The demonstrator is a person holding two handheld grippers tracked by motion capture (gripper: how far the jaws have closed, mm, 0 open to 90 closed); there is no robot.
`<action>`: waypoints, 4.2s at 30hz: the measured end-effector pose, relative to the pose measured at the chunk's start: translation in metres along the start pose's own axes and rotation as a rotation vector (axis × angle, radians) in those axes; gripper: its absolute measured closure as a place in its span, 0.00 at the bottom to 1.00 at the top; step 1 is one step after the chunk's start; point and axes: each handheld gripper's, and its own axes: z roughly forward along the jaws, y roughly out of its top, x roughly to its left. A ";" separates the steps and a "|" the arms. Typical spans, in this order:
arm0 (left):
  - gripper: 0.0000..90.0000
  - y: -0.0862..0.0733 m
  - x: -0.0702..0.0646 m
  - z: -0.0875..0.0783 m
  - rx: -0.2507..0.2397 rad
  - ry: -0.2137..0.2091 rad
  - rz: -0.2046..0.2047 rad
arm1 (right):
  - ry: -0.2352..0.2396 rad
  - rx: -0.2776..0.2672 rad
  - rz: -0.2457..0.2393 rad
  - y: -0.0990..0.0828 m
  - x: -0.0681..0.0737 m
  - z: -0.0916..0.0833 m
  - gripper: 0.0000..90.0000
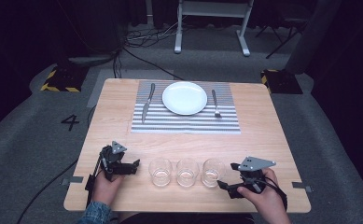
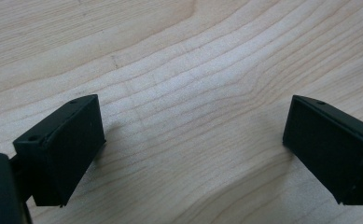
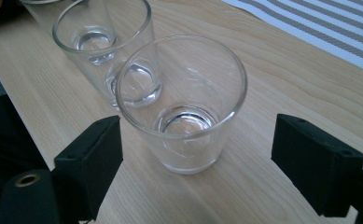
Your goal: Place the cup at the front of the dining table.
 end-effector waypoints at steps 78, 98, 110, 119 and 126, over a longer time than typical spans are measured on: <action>0.06 0.000 0.000 -0.001 0.005 0.002 0.002 | -0.124 -0.067 0.008 0.083 -0.034 0.014 0.22; 0.06 -0.001 -0.001 -0.001 0.005 0.004 -0.003 | -0.137 -0.098 -0.016 0.142 -0.055 0.024 0.22; 0.06 -0.001 -0.001 -0.001 0.005 0.003 -0.003 | -0.146 -0.101 -0.035 0.171 -0.065 0.044 0.22; 0.06 -0.001 -0.001 -0.001 0.005 0.003 -0.003 | -0.143 -0.089 -0.035 0.193 -0.064 0.073 0.22; 0.06 -0.001 -0.001 -0.001 0.004 0.004 -0.003 | -0.133 -0.081 -0.043 0.208 -0.060 0.096 0.22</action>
